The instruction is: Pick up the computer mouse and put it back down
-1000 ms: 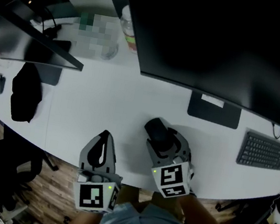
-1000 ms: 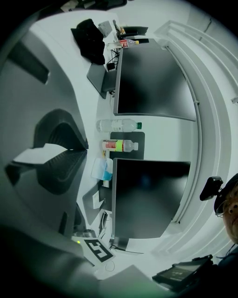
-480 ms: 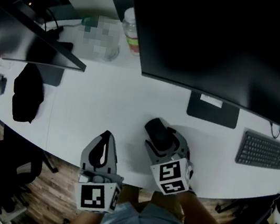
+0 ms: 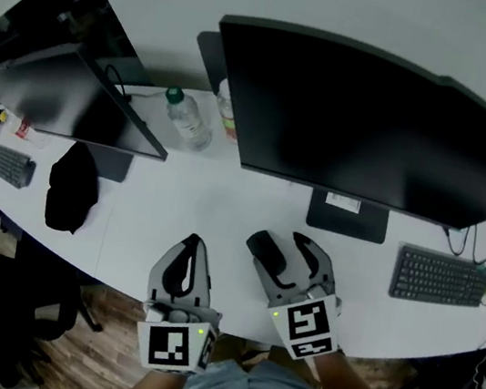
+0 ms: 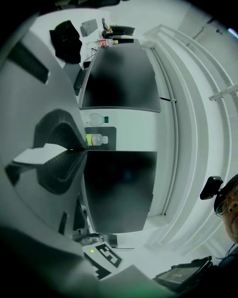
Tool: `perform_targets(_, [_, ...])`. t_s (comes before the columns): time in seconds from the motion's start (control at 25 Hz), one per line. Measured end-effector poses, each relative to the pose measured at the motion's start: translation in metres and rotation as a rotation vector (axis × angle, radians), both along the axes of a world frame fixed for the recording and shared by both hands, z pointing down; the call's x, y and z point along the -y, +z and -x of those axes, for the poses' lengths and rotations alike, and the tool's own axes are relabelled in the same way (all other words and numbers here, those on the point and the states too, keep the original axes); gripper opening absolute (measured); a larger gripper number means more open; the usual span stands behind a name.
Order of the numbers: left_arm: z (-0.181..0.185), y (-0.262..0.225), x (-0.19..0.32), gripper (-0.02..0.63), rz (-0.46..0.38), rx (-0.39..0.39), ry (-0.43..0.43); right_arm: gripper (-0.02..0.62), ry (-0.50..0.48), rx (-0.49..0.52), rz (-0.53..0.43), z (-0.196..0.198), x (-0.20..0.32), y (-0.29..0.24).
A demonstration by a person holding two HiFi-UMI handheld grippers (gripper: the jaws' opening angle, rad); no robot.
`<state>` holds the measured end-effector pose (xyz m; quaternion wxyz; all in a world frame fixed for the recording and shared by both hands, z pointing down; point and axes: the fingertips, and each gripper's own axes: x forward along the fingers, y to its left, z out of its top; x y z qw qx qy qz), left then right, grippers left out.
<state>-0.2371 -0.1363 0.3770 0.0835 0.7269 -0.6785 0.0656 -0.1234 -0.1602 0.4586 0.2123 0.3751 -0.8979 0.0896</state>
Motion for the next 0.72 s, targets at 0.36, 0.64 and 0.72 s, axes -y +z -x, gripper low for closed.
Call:
perform_targets(0.36, [-0.023,-0.110,0.005,0.008,-0.223,-0.003,0.004,0.201,-0.013,0.164,-0.313,-0.011,0.011,-0.153])
perform_targets(0.64, [-0.041,-0.160,0.000,0.008,-0.331,0.012,0.031,0.092,0.007,0.244,-0.450,-0.027,0.004,-0.213])
perform_targets(0.72, [-0.046,-0.167,-0.001,0.008,-0.351,0.024,0.031,0.057,0.013,0.252,-0.469,-0.031,0.002,-0.221])
